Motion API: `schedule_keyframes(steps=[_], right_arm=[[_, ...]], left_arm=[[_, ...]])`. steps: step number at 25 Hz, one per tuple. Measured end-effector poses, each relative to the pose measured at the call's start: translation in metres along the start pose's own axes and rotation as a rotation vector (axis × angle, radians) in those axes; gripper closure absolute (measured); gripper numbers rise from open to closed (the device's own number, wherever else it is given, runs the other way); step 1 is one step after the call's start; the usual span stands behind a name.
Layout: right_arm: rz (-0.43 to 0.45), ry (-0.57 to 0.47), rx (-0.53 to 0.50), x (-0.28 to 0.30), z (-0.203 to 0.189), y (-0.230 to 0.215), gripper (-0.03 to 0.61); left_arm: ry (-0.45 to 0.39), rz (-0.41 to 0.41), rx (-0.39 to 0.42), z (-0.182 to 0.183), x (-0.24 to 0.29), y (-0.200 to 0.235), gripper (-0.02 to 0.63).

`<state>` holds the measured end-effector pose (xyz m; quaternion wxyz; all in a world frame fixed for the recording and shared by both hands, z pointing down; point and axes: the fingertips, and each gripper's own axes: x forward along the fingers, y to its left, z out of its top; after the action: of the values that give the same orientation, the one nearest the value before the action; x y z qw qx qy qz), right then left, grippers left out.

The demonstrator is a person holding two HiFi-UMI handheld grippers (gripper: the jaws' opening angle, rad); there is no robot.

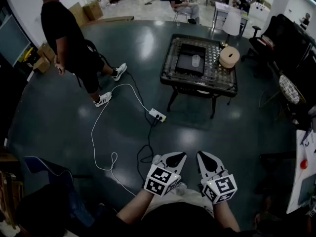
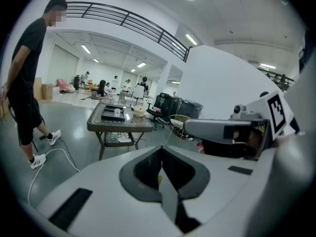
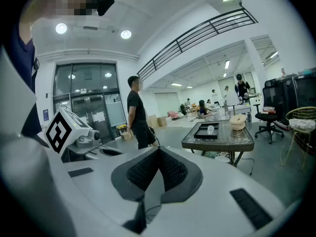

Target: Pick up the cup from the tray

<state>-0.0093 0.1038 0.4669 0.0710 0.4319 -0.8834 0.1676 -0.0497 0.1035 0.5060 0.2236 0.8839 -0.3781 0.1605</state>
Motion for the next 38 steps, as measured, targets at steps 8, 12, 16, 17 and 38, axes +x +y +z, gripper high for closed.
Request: schedule_keyframes(steps=[8,12,16,17,38], right_arm=[[0.014,0.006,-0.024,-0.052,-0.019,0.016,0.566],[0.042,0.002,-0.030,-0.054,-0.018,0.022,0.566],[0.061,-0.005,-0.041,-0.061,-0.019,0.029,0.566],[0.061,-0.005,-0.048,-0.063,-0.019,0.029,0.566],[0.087,0.013,0.031,-0.064,-0.028,0.003,0.566]], left_arm=[[0.013,0.063,-0.065,-0.034,-0.018,-0.038,0.603],[0.004,0.043,-0.050,-0.030,-0.023,-0.049,0.603],[0.009,0.073,-0.026,-0.033,-0.028,-0.053,0.603],[0.010,0.076,-0.021,-0.034,-0.028,-0.054,0.603],[-0.004,0.210,-0.121,-0.034,-0.025,-0.033,0.603]])
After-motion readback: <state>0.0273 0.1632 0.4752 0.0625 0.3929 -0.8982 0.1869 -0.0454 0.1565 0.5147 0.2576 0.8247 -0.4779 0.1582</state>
